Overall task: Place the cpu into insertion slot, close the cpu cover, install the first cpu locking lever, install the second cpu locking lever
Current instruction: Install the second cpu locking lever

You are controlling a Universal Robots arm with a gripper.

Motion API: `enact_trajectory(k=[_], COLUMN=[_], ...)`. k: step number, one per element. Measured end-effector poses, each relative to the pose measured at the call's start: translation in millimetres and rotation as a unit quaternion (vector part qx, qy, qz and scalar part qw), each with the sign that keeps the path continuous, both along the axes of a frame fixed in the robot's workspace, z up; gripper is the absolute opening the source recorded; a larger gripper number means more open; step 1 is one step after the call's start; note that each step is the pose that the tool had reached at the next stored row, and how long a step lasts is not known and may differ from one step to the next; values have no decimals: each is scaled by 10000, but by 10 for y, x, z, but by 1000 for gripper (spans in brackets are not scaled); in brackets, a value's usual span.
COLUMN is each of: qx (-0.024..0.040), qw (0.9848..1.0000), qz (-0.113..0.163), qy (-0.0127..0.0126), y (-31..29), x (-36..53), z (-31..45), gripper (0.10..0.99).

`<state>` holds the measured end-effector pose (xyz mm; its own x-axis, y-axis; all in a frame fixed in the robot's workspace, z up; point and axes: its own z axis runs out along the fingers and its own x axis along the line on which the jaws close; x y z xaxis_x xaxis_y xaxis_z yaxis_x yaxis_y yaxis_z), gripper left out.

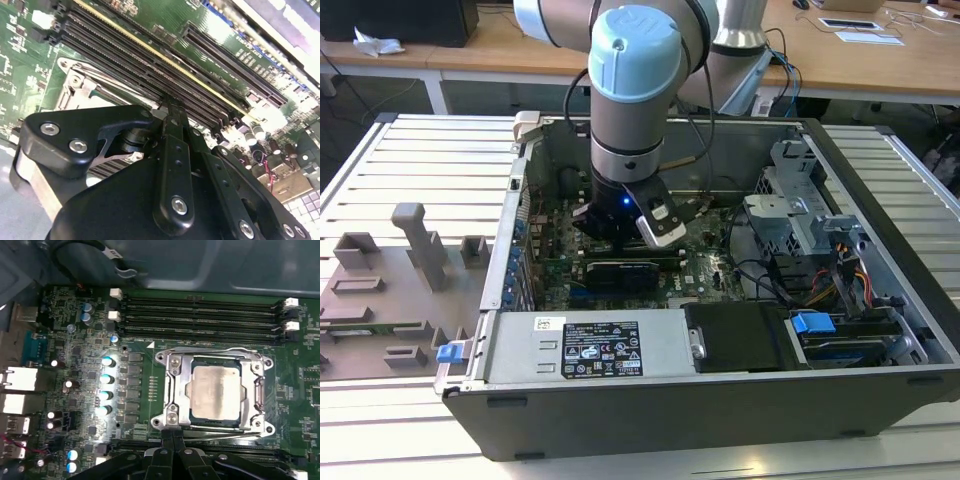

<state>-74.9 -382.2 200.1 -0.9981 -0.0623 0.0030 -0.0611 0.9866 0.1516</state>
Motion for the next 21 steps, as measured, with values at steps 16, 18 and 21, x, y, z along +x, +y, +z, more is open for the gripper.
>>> enact_trajectory(k=[16,18,21], qx=[262,293,308], qw=[9988,9984,9978], qz=[412,476,587], qy=[-80,-81,-78], y=[-1,0,1], x=[-110,-110,-111], z=[20,12,-5], gripper=[106,106,106])
